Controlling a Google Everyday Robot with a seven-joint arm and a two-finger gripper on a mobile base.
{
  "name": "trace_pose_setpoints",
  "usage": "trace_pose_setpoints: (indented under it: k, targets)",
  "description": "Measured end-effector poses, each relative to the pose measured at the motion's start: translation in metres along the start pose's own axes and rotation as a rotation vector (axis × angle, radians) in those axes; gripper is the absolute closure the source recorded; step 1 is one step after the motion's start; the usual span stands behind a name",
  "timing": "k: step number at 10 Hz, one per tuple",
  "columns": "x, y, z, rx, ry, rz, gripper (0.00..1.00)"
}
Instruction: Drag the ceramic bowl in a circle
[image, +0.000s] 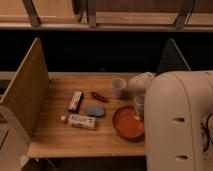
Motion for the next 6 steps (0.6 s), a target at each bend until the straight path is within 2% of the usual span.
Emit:
trace_pose_setpoints:
  k: [3,5,6]
  targets:
    - [-0.025,0.031,-0.008,-0.02,-0.028,-0.072,0.89]
    - [-0.025,0.053,-0.017,-0.04,-0.039,-0.109,0.89]
    - [-0.016,0.058,-0.019,-0.036,-0.018,-0.121,0.89]
